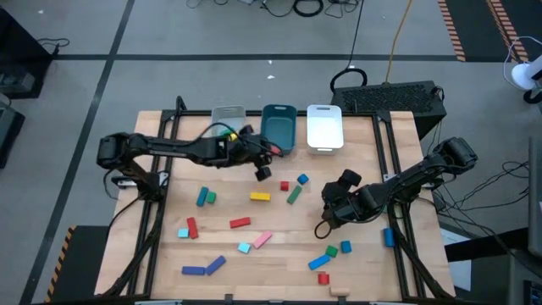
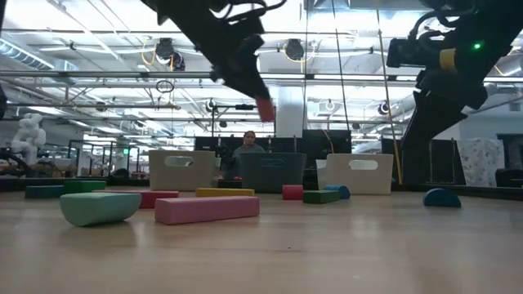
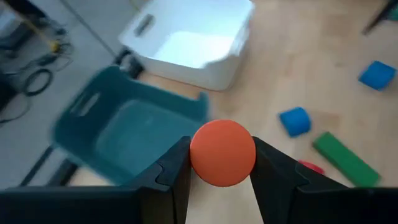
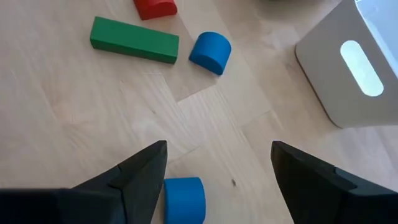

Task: Sort blocks by size
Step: Put the orange cylinder block into the gray bin

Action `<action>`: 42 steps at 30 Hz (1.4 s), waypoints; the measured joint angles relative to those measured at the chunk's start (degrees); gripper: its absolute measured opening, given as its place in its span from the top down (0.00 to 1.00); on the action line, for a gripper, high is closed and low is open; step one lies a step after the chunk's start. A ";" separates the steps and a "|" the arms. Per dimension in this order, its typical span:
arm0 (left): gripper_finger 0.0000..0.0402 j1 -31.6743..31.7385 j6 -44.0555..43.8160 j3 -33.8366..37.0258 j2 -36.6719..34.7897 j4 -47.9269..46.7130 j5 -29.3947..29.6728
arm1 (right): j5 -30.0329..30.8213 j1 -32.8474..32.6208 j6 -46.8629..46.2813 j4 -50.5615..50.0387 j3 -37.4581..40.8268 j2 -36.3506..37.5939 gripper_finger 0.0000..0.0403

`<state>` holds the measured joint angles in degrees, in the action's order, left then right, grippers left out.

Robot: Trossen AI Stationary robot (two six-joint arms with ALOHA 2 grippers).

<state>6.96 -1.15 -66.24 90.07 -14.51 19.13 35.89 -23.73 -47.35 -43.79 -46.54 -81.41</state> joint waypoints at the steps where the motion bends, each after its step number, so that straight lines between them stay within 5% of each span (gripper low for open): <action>1: 0.67 0.47 -0.01 -0.02 -0.64 -1.17 0.56 | 0.02 0.00 -0.02 -0.01 0.01 0.00 0.32; 22: 0.67 17.31 -0.07 0.00 -3.27 -16.47 -0.07 | -1.92 -7.21 -5.81 -4.65 0.04 0.00 0.32; 42: 0.67 29.37 -0.02 13.98 -3.26 -7.31 -7.74 | -3.05 -7.15 -4.36 -6.31 0.06 0.00 0.32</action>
<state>36.33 -1.17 -52.26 86.80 -21.82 11.39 32.84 -30.87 -51.71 -50.10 -46.48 -81.41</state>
